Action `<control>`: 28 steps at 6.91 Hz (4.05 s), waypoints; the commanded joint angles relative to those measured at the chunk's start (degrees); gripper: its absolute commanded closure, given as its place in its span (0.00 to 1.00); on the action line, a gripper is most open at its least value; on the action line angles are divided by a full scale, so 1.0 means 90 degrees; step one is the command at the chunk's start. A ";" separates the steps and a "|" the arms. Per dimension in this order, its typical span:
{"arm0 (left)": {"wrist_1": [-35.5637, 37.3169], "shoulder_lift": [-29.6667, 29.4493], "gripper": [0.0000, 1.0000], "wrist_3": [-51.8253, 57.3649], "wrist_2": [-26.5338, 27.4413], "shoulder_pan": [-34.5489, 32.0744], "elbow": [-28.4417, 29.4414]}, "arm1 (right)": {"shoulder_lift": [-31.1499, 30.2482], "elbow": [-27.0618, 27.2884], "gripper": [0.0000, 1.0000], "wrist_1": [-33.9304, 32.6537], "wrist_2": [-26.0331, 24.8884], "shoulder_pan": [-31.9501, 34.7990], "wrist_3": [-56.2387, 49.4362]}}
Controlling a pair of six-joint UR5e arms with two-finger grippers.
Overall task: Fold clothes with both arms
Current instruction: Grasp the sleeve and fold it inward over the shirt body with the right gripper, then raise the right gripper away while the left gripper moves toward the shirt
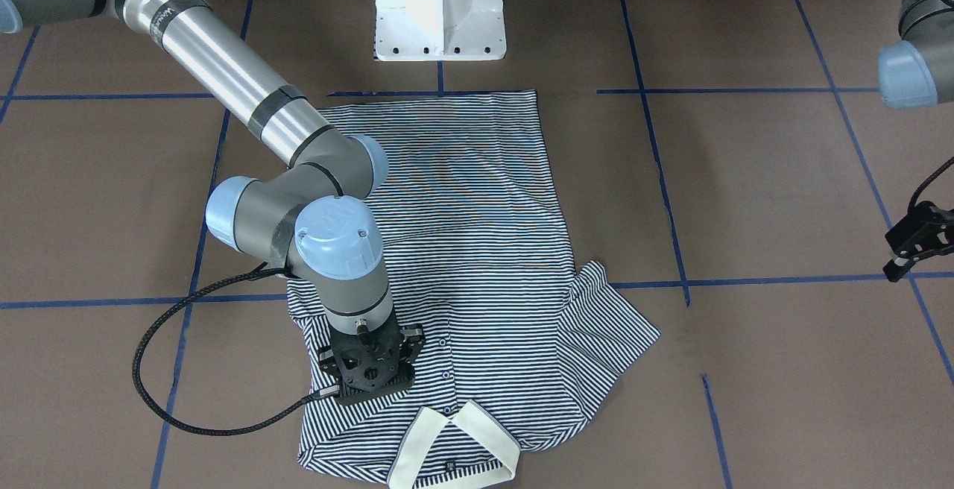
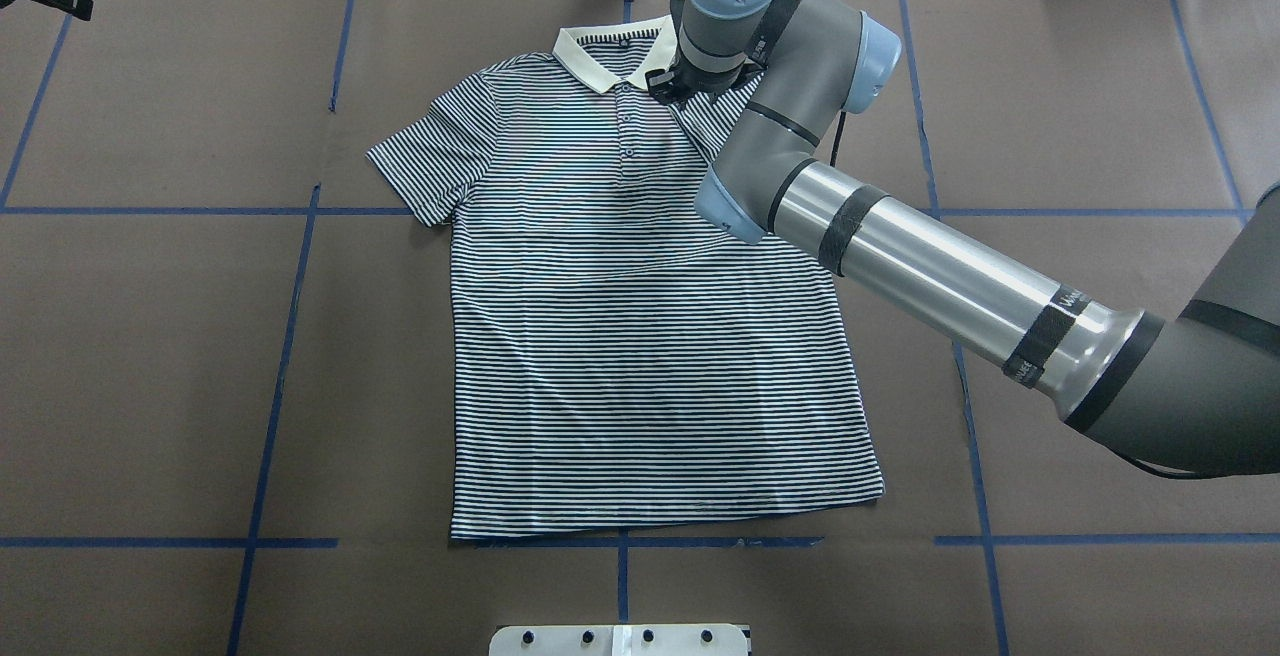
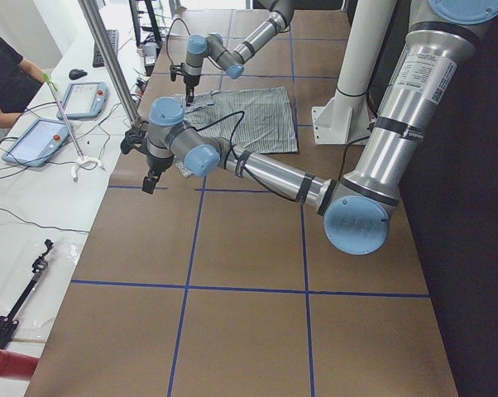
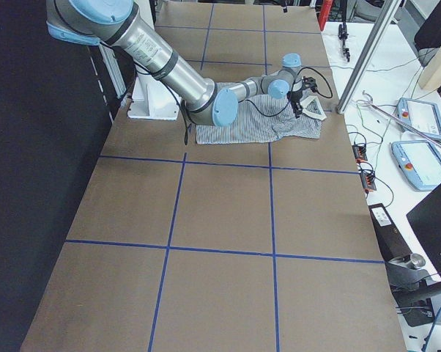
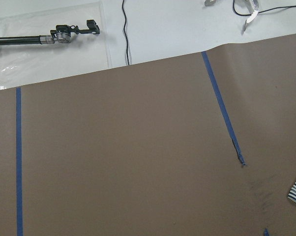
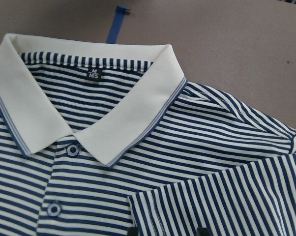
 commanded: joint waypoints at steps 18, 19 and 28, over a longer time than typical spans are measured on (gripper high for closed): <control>-0.1855 -0.1433 0.41 -0.4307 0.3414 0.3339 0.2302 | -0.2422 0.4373 0.00 -0.3650 0.2368 0.1404 -0.0432; -0.1855 -0.1433 0.48 -0.4307 0.3414 0.3339 0.2292 | -0.2432 0.4373 0.00 -0.3650 0.2368 0.1404 -0.0432; -0.0203 -0.2161 1.00 -0.4317 0.2692 0.3017 0.1406 | -0.2490 0.4372 0.00 -0.3640 0.2358 0.1404 -0.0442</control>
